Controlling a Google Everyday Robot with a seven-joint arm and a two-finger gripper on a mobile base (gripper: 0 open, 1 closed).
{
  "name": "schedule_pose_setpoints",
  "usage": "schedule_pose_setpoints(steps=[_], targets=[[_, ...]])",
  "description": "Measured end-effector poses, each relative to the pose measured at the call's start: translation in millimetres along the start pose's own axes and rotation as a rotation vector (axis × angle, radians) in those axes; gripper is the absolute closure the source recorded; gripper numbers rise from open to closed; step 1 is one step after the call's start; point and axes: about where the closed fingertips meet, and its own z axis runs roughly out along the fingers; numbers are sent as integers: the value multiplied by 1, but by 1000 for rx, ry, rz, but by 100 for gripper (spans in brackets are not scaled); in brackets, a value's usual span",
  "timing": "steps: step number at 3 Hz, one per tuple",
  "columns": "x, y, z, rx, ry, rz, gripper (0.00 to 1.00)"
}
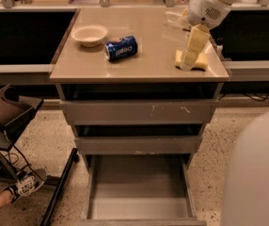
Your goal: Place sponge into bottom drawer
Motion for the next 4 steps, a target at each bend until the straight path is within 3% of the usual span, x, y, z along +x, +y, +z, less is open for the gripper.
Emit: schedule_pose_setpoints(steps=[1, 2, 3, 4], targets=[[-8, -22, -8, 56, -19, -7, 0], [-11, -28, -4, 70, -28, -8, 0], [5, -46, 17, 67, -75, 36, 0], [29, -74, 53, 39, -153, 117, 0]])
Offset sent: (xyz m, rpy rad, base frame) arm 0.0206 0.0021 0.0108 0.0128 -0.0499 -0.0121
